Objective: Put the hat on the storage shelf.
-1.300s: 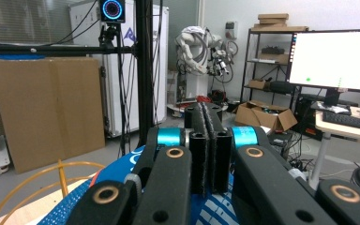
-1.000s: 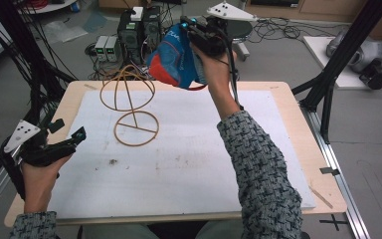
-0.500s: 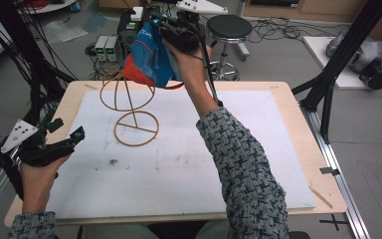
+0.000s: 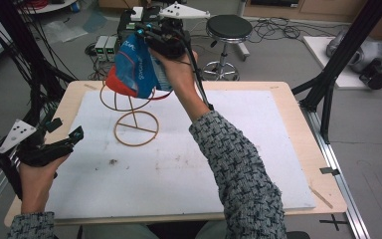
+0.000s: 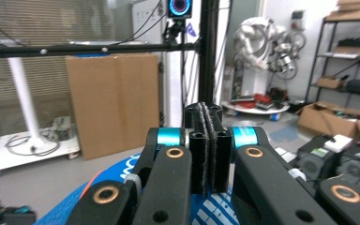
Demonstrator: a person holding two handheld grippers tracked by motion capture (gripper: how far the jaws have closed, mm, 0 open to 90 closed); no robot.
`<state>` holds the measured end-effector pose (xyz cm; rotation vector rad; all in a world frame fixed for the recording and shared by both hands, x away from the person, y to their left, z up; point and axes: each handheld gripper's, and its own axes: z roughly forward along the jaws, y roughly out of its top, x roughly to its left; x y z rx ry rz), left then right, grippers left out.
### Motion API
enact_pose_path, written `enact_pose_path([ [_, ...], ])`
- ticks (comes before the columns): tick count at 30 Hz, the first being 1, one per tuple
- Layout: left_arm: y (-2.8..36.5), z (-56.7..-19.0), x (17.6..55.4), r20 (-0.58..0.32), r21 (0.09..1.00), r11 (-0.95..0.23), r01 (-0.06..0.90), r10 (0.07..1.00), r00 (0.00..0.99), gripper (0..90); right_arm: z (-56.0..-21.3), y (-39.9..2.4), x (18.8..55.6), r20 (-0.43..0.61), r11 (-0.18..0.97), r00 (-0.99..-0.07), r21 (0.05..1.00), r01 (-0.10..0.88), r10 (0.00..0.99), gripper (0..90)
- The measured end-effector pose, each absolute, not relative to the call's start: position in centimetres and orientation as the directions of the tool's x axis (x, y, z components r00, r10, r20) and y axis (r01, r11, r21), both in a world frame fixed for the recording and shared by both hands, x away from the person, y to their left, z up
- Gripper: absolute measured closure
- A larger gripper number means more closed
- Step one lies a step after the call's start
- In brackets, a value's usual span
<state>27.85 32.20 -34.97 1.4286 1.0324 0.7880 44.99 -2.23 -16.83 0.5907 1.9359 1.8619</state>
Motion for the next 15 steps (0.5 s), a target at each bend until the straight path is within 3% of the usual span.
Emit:
enact_pose_path([
  [15, 32.3, -34.9, 27.8, -0.095, 0.988, 0.039, 0.151, 0.919, 0.384, 18.1, -19.5, 0.9, 44.1, 0.014, 0.136, -0.877, 0.987, 0.09, 0.479, 89.4],
])
